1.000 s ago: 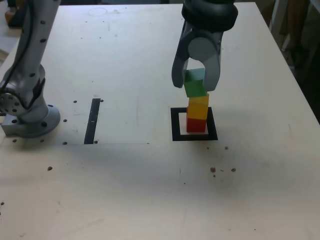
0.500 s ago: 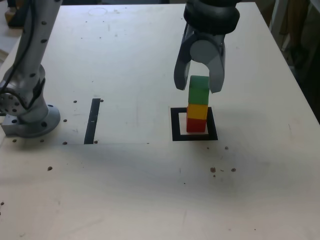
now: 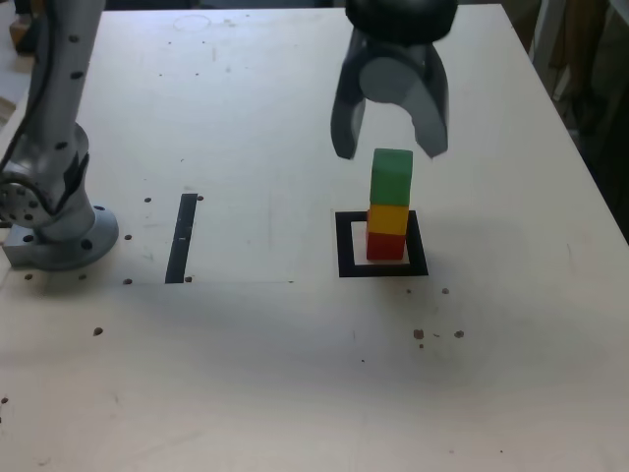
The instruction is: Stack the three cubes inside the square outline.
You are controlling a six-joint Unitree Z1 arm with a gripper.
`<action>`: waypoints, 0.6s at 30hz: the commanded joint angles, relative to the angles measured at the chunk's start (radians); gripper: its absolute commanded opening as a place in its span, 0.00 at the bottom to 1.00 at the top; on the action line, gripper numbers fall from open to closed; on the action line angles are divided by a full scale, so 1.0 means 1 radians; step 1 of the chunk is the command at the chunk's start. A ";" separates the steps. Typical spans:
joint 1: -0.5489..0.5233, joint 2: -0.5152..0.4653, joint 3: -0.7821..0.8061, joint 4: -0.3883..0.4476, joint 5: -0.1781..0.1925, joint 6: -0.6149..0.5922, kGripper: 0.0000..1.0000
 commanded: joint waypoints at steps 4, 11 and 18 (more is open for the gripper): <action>-0.001 -0.100 0.072 0.015 0.012 -0.008 0.99; -0.001 -0.258 0.241 0.013 0.026 -0.041 1.00; -0.001 -0.387 0.424 -0.002 0.045 -0.073 1.00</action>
